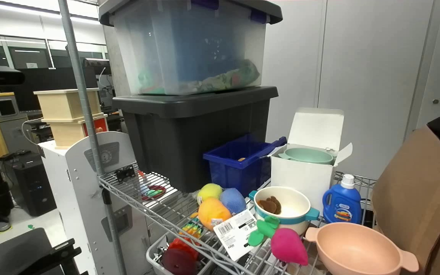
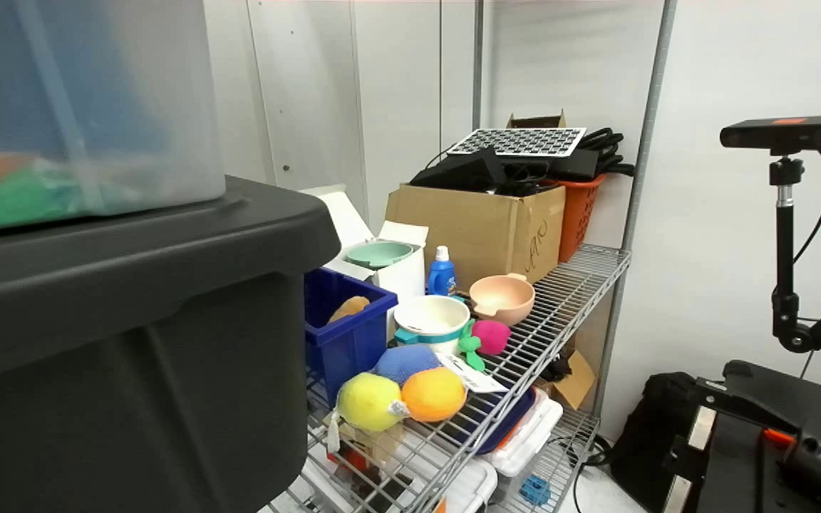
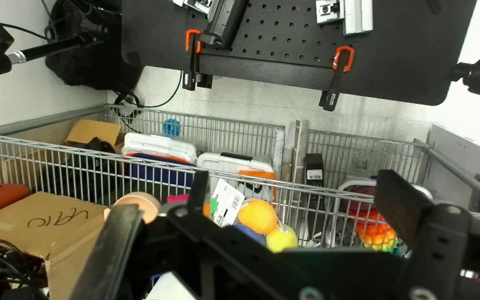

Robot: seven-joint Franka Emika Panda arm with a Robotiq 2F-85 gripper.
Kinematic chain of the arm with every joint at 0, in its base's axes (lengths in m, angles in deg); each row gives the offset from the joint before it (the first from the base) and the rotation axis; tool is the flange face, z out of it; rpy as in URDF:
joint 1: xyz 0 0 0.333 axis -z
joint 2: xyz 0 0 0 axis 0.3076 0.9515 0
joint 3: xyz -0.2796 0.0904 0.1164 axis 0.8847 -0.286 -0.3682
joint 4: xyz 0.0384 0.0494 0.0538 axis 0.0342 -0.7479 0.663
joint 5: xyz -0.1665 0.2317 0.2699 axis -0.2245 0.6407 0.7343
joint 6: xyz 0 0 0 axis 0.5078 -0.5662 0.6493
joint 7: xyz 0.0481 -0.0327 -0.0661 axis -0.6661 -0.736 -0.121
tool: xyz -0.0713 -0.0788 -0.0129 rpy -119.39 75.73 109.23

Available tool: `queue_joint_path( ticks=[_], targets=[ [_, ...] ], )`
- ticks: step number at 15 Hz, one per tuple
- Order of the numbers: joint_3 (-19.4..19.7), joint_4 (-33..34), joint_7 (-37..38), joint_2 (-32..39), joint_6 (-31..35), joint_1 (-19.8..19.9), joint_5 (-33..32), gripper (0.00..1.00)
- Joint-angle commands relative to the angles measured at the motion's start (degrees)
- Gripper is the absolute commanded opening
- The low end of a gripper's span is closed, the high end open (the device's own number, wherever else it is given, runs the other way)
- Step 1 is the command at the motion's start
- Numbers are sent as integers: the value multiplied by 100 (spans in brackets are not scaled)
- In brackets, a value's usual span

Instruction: Put the purple toy inside the white box.

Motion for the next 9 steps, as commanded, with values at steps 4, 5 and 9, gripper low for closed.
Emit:
queue_joint_path(
  ticks=[4, 5, 9],
  targets=[
    [143, 67, 86, 146, -1, -130, -87, 100],
    [172, 87, 96, 217, 30, -88, -126, 100],
    [603, 203, -125, 619, 196, 136, -375, 100]
  ],
)
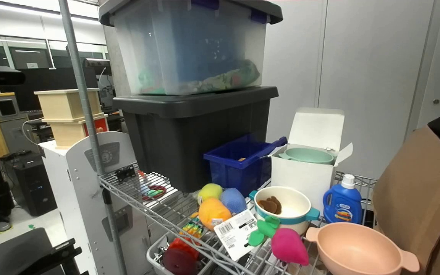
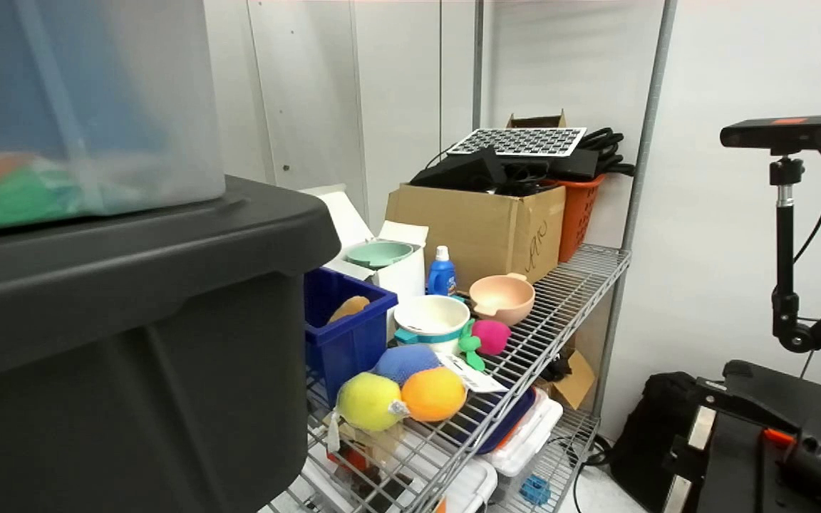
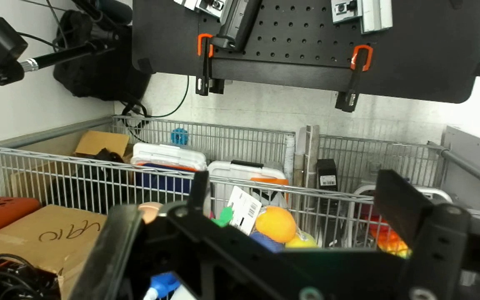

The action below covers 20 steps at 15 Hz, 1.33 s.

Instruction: Put the purple toy inside the white box.

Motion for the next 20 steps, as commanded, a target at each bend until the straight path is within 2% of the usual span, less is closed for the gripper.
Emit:
queue_joint_path(
  ticks=[1, 7, 14, 20],
  targets=[
    [492, 321, -233, 562, 142, 161, -203, 100],
    [1049, 689, -824, 1738, 589, 275, -4, 100],
    [1150, 986, -1008, 3207, 1241, 314, -83, 100],
    [1346, 1306, -896, 4245, 2157, 403, -382, 100]
  ],
)
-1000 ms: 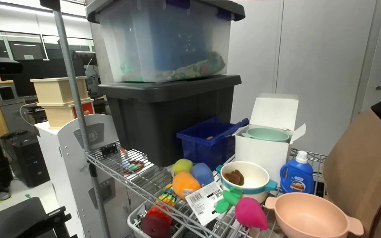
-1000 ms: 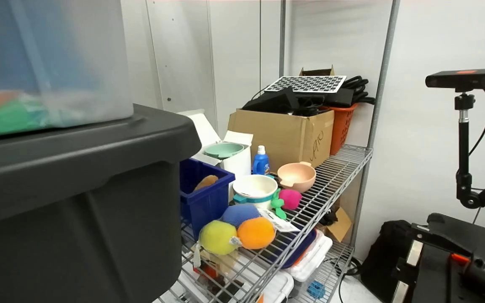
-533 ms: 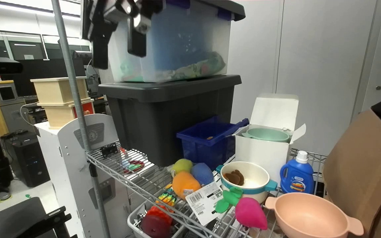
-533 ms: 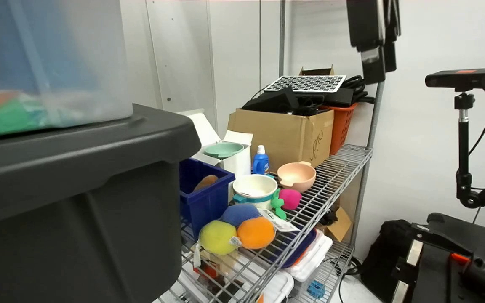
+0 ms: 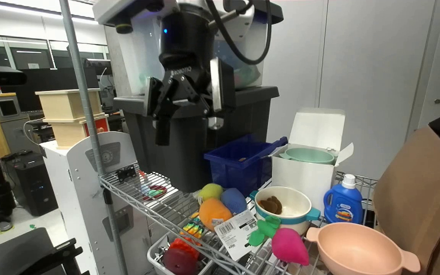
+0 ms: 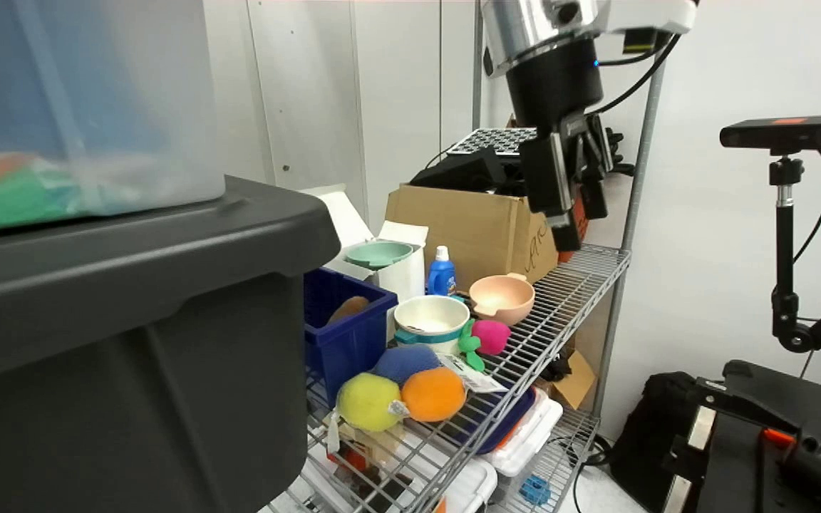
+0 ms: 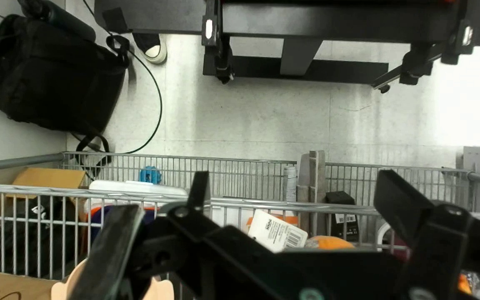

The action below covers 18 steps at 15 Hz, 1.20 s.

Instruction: Put the purple toy inside the white box.

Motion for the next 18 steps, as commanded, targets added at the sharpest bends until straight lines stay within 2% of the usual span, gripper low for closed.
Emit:
queue_joint_path(
  ticks=[1, 4, 9, 14, 18],
  targets=[
    [161, 358, -57, 636, 493, 85, -175, 100],
    [190, 662, -490, 1017, 516, 299, 336, 100],
    [103, 1040, -1423, 1252, 496, 641, 1057, 100],
    [182, 933, -2030, 1123, 1016, 656, 682, 100],
    [240, 828, -2023, 1168, 1643, 621, 270, 100]
  ],
)
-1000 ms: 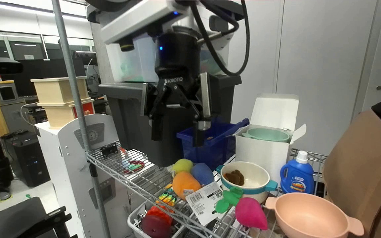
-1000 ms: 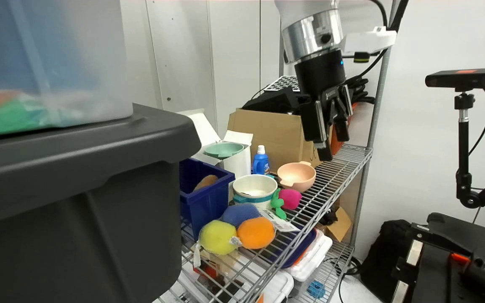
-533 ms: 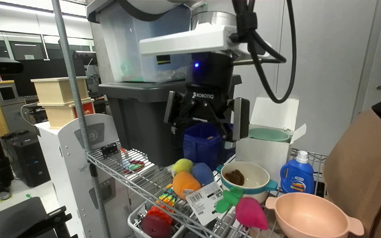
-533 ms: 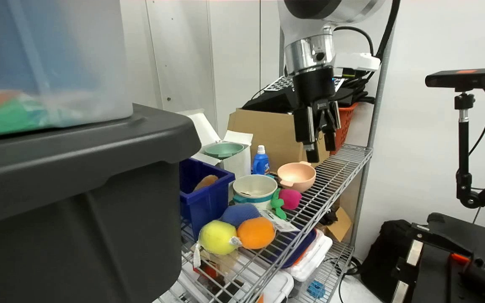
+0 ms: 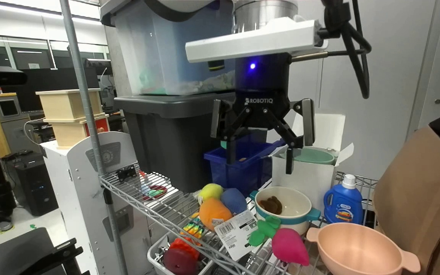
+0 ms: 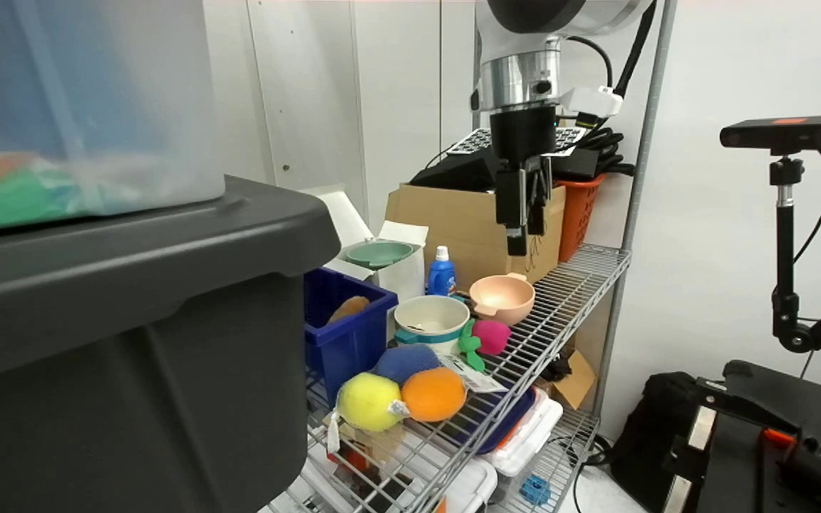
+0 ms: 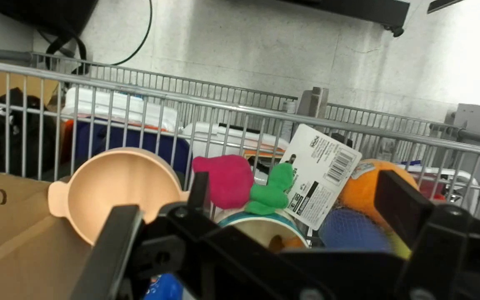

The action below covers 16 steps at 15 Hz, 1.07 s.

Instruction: Put the purple toy inside the white box.

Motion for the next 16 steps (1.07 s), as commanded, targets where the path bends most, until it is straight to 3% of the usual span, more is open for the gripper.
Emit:
queue_joint_path(
  ticks=[1, 5, 16],
  targets=[
    [63, -83, -101, -26, 238, 0, -329, 100],
    [94, 18, -87, -33, -51, 59, -322, 100],
    [254, 126, 697, 454, 499, -146, -770, 100]
  ],
)
